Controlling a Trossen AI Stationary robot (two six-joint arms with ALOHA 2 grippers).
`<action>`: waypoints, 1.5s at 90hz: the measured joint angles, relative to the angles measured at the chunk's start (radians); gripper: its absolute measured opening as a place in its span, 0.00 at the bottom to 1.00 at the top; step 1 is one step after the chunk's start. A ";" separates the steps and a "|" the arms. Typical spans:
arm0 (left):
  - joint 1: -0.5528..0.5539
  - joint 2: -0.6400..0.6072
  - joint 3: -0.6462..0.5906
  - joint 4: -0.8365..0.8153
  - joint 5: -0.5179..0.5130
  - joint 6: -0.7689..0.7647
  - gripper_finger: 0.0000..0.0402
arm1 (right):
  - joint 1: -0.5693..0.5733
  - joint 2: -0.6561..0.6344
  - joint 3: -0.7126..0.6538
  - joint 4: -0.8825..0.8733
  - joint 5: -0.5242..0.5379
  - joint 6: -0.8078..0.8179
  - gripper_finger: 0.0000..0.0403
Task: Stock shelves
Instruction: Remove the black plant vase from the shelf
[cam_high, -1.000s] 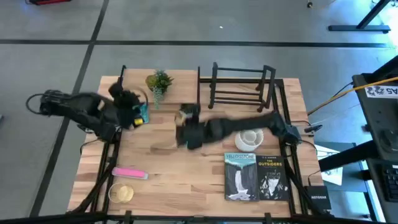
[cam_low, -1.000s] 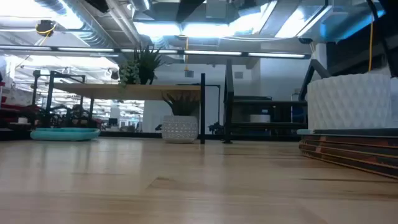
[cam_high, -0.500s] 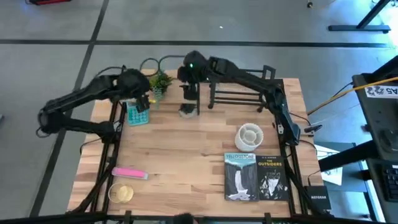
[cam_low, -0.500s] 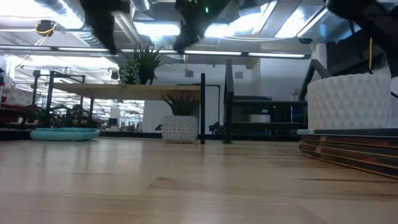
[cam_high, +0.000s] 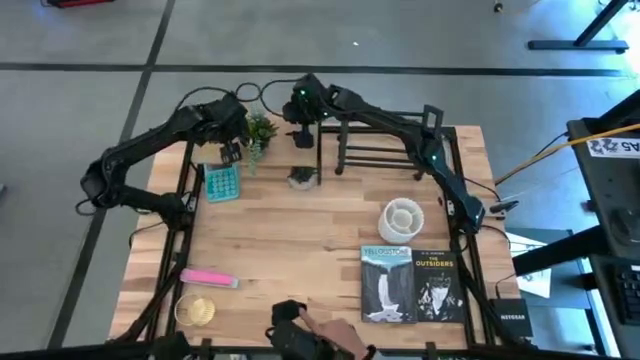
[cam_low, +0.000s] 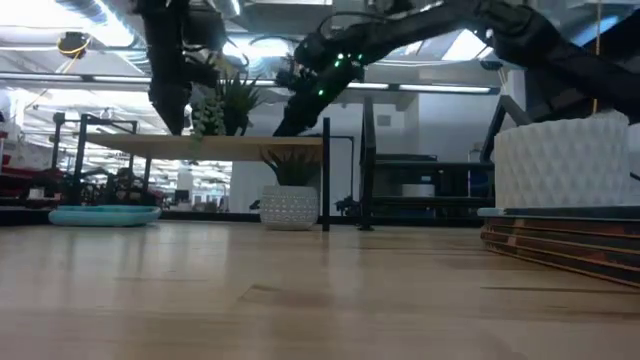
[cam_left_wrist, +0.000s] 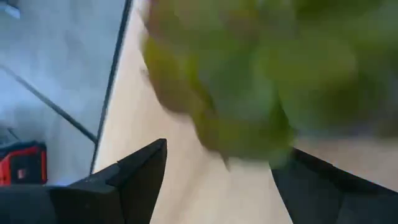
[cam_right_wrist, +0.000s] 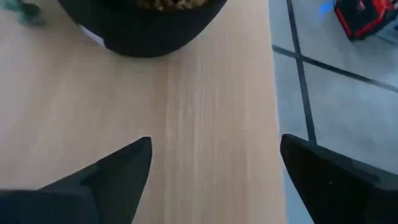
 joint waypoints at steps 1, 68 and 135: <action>0.002 0.000 0.000 0.004 0.008 0.002 0.66 | 0.002 0.003 0.000 0.007 -0.002 0.000 0.85; 0.007 -0.001 0.000 0.151 0.153 -0.133 0.66 | 0.038 0.037 0.012 0.086 -0.140 0.136 0.85; -0.178 -0.007 0.000 0.140 0.129 -0.200 0.66 | 0.093 -0.061 0.020 -0.108 -0.113 0.159 0.85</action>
